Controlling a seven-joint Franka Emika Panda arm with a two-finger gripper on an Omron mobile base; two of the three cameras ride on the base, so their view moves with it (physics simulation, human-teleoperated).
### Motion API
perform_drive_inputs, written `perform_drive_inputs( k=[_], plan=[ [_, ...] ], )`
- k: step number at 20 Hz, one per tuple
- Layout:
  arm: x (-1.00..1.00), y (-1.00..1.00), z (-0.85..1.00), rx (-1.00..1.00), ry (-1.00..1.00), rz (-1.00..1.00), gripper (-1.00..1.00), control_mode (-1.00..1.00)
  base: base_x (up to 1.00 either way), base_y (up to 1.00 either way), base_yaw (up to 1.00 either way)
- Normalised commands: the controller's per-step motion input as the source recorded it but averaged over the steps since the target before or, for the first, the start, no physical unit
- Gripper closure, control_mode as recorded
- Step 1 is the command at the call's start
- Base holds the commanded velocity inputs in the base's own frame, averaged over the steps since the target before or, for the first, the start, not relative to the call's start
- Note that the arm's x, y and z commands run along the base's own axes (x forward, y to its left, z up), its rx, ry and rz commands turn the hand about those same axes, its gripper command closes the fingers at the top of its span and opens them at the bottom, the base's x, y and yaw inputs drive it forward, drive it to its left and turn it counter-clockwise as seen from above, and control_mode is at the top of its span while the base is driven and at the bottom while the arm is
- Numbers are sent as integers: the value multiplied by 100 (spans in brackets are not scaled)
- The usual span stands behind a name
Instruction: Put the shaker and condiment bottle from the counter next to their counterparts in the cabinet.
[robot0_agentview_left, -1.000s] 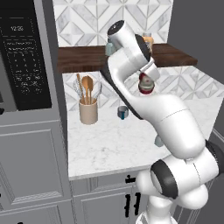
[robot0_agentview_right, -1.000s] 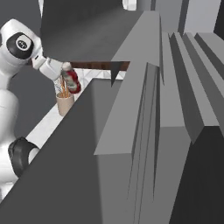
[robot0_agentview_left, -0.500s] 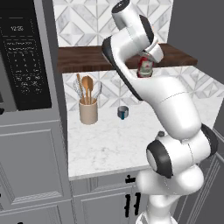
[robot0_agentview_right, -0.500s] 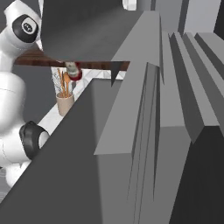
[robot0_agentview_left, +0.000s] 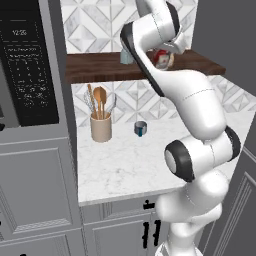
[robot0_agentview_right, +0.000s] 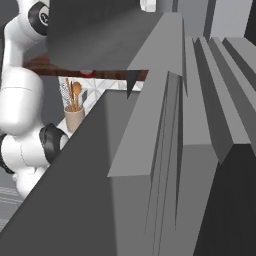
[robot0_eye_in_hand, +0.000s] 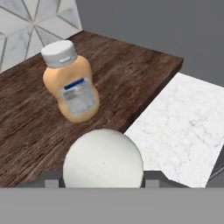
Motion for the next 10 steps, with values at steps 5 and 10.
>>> perform_drive_inputs(
  k=[5,10],
  plan=[
    [28,0,9,-1,0,16,100,-100,0,0,0],
    [27,5,0,-10,-2,14,100,-100,0,0,0]
  ],
)
